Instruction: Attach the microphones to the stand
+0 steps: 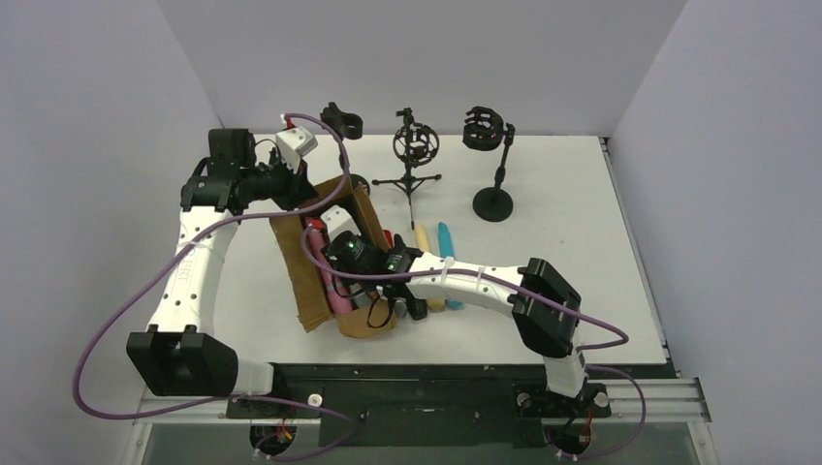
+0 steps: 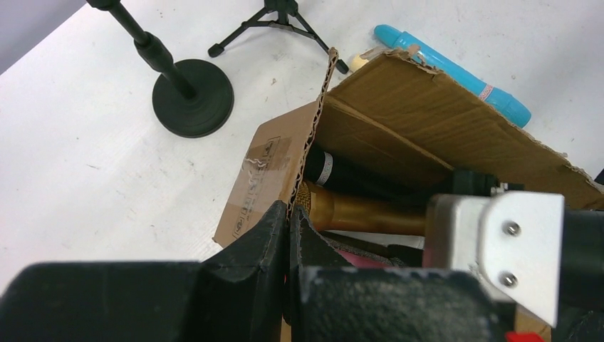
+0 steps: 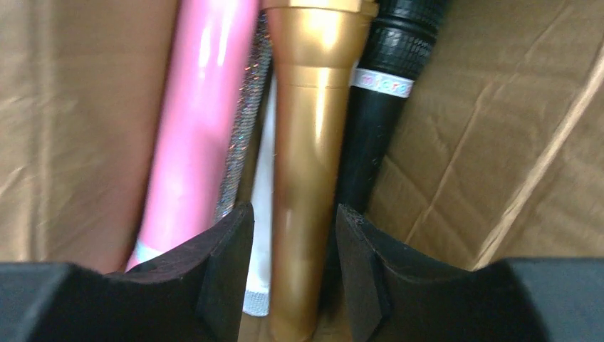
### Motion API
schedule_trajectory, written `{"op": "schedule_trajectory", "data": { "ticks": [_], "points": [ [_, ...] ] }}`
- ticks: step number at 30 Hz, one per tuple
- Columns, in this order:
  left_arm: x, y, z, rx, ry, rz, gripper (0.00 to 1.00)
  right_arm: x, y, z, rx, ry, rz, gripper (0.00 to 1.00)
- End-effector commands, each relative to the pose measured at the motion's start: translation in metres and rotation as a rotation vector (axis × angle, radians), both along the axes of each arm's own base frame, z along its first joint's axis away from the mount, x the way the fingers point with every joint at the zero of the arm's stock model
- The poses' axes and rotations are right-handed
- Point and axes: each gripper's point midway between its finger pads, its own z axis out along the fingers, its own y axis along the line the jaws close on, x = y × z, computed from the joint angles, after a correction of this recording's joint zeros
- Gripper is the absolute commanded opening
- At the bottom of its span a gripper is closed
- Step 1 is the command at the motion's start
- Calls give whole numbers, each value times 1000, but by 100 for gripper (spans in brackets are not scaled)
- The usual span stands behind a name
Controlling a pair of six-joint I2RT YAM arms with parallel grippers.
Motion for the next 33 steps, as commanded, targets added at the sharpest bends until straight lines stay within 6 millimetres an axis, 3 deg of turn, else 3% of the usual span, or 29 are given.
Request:
{"op": "schedule_trajectory", "data": {
  "ticks": [1,8,14,18,22,24,25,26,27,28,29,30,31,32,33],
  "points": [
    [-7,-11,25,-54,-72,-44,0,28,-3,7,19,-70,-68,42],
    [-14,-10,26,-35,-75,-53,0,37,5,-16,-5,-54,-58,42],
    [-15,-6,20,-12,-65,-42,0,29,11,-39,3,-11,-31,38],
    [-18,-5,20,-9,-72,-37,0,22,15,-45,25,13,-20,28],
    [-16,-3,20,-2,-69,-27,0,16,19,-23,84,6,-8,15],
    [-16,-2,20,7,-73,-24,0,14,17,11,148,-19,-5,10],
    [-15,0,20,20,-80,-21,0,12,14,18,164,-23,-7,6],
    [-14,2,19,35,-86,-16,0,11,11,41,207,-40,-7,5],
    [-14,3,19,41,-89,-14,0,9,7,46,216,-44,-9,2],
    [-13,5,18,54,-92,-10,0,7,2,67,253,-62,-11,1],
    [-13,6,18,60,-91,-8,0,5,-3,71,258,-64,-14,0],
    [-12,8,18,67,-94,-5,0,2,-10,90,290,-79,-16,0],
    [-11,8,18,70,-96,-5,0,0,-16,92,290,-81,-19,0],
    [-11,9,19,74,-99,-3,0,-3,-23,108,321,-95,-21,0],
    [-11,9,19,75,-101,-2,0,-6,-30,109,322,-94,-27,0]
  ]
}}
